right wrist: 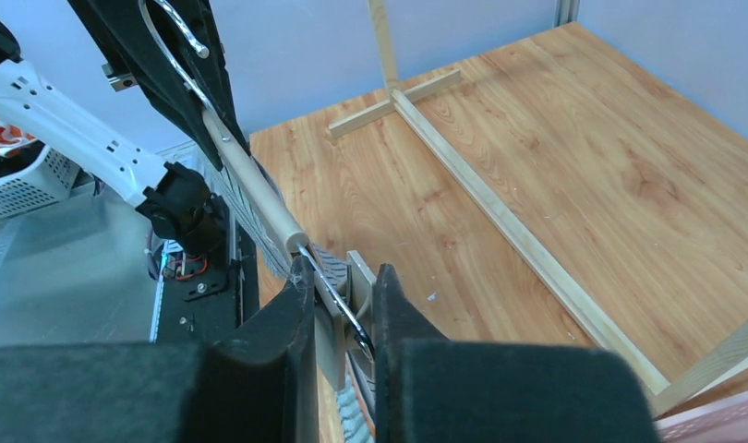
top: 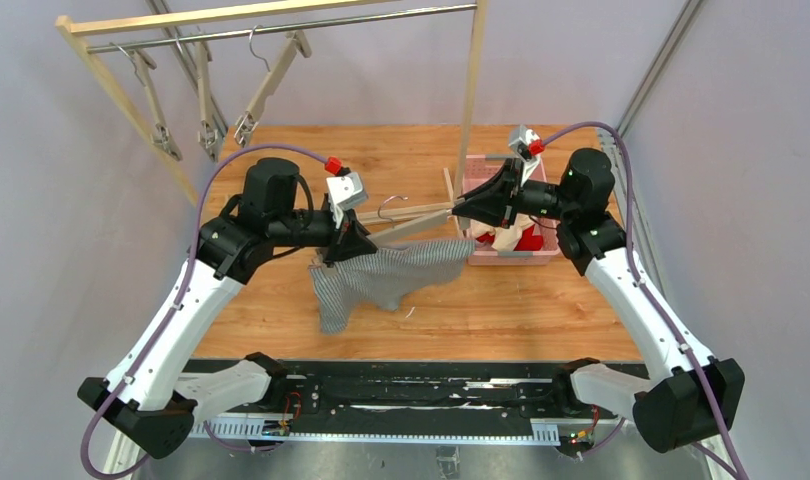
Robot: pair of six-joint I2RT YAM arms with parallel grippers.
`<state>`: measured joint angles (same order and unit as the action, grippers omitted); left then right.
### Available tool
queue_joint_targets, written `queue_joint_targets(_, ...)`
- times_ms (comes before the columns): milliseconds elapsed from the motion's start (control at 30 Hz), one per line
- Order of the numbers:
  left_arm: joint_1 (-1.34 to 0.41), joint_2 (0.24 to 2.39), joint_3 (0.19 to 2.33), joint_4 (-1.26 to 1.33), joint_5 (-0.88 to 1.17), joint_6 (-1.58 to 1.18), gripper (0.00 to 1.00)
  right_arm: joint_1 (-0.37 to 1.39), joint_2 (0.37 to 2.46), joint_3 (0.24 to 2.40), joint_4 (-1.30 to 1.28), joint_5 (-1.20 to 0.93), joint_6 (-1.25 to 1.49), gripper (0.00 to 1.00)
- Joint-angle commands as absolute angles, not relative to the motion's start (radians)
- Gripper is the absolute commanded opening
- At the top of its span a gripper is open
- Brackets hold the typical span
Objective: Remove the underwear clipped to the hanger
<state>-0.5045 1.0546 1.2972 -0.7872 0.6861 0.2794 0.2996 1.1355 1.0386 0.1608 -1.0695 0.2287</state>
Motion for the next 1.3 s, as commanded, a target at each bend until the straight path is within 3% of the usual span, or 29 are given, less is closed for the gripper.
queue_joint_targets(0, -0.508, 1.039, 1.329, -0.694, 0.723, 0.249, 0.00, 0.296, 1.132, 1.038, 0.198, -1.055, 0.241, 0.01)
queue_joint_targets(33, -0.508, 1.039, 1.329, -0.687, 0.723, 0.242, 0.00, 0.296, 1.127, 1.038, 0.196, -1.052, 0.242, 0.01)
queue_joint_targets(167, -0.508, 1.042, 1.331, -0.666, 0.720, 0.224, 0.00, 0.297, 1.109, 1.039, 0.186, -1.028, 0.235, 0.32)
queue_joint_targets(300, -0.508, 1.044, 1.346, -0.654, 0.702, 0.213, 0.00, 0.294, 1.055, 1.017, 0.169, -0.858, 0.227, 0.38)
queue_joint_targets(400, -0.508, 1.039, 1.360, -0.643, 0.691, 0.208, 0.00, 0.293, 0.992, 0.962, 0.204, -0.695, 0.241, 0.50)
queue_joint_targets(533, -0.509, 1.023, 1.341, -0.563, 0.690, 0.165, 0.00, 0.293, 0.920, 0.876, 0.302, -0.651, 0.305, 0.65)
queue_joint_targets(833, -0.508, 1.016, 1.216, -0.165, 0.796, -0.134, 0.00, 0.295, 0.986, 0.821, 0.700, -0.827, 0.631, 0.67)
queue_joint_targets(1267, -0.511, 1.046, 1.146, 0.139, 0.821, -0.357, 0.00, 0.324, 1.186, 0.840, 1.324, -0.830, 1.028, 0.67)
